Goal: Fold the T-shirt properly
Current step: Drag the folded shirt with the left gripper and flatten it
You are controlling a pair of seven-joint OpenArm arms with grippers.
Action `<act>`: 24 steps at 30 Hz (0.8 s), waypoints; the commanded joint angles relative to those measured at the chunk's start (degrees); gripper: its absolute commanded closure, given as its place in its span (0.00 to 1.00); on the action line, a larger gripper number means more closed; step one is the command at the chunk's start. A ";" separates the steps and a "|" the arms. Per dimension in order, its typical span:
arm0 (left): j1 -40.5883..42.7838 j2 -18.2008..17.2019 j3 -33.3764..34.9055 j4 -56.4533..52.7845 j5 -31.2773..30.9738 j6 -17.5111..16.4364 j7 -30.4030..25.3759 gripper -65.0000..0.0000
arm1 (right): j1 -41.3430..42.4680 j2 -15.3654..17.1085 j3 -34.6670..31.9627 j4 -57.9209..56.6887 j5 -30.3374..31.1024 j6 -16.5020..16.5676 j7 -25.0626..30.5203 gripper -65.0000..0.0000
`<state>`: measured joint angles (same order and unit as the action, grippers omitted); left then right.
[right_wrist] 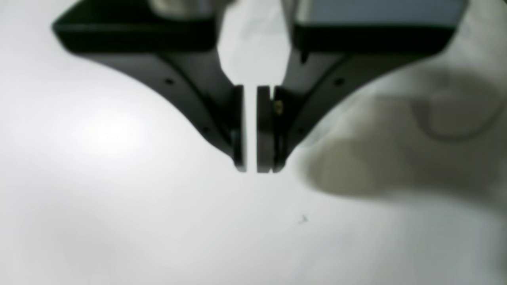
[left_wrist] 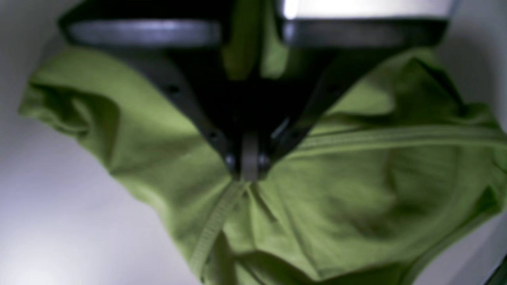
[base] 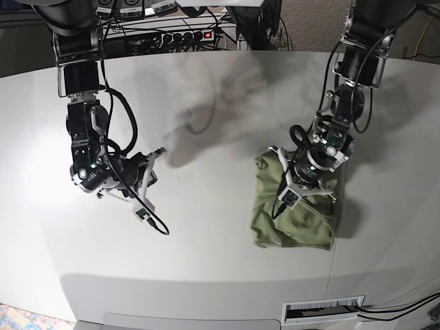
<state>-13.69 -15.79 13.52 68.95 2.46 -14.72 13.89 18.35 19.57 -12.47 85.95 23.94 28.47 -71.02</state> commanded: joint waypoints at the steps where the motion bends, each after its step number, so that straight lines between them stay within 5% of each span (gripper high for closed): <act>1: -0.81 -1.27 -0.20 0.00 1.38 1.03 2.49 1.00 | 1.29 0.46 1.27 1.40 0.31 0.07 0.63 0.93; 9: -0.90 -4.57 -0.22 0.94 0.28 2.25 2.62 1.00 | 0.04 0.44 3.21 1.51 2.19 0.15 0.50 0.93; 24: 0.63 -4.57 -0.22 24.96 -6.51 2.25 20.31 1.00 | -0.76 0.66 3.21 3.74 3.74 0.20 -0.83 0.93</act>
<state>-11.79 -20.03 13.61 92.90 -3.95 -12.84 35.29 16.16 19.59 -9.74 88.66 27.18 28.49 -72.51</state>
